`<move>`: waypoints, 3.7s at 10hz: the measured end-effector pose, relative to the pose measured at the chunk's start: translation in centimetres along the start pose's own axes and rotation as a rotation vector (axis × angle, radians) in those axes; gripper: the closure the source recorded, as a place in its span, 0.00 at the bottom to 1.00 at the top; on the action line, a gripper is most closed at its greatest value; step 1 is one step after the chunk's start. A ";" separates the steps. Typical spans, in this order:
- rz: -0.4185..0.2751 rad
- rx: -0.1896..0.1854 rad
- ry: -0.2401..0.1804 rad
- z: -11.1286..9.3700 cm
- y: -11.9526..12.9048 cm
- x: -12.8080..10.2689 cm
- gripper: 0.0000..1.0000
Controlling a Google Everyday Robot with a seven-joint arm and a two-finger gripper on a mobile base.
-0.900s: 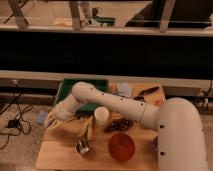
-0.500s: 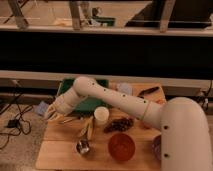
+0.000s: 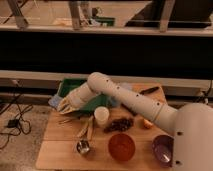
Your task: Wipe tray with sponge
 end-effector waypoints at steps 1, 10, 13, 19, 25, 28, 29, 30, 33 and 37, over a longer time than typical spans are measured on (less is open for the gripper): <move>0.003 0.003 0.002 -0.2 0.0 0.2 0.91; 0.034 0.075 0.042 -2.1 -2.5 3.0 0.91; 0.091 0.084 0.058 -2.0 -0.6 5.5 0.91; 0.061 0.094 0.079 -3.2 -5.7 6.9 0.91; 0.117 0.062 0.066 -0.4 -2.9 10.6 0.91; 0.119 0.040 0.059 0.7 -3.2 11.0 0.91; 0.118 0.034 0.057 1.0 -3.5 11.2 0.91; 0.117 0.028 0.054 1.3 -3.7 11.3 0.91; 0.125 0.011 0.051 2.4 -4.0 12.1 0.91; 0.153 0.002 0.057 2.5 -3.1 13.3 0.91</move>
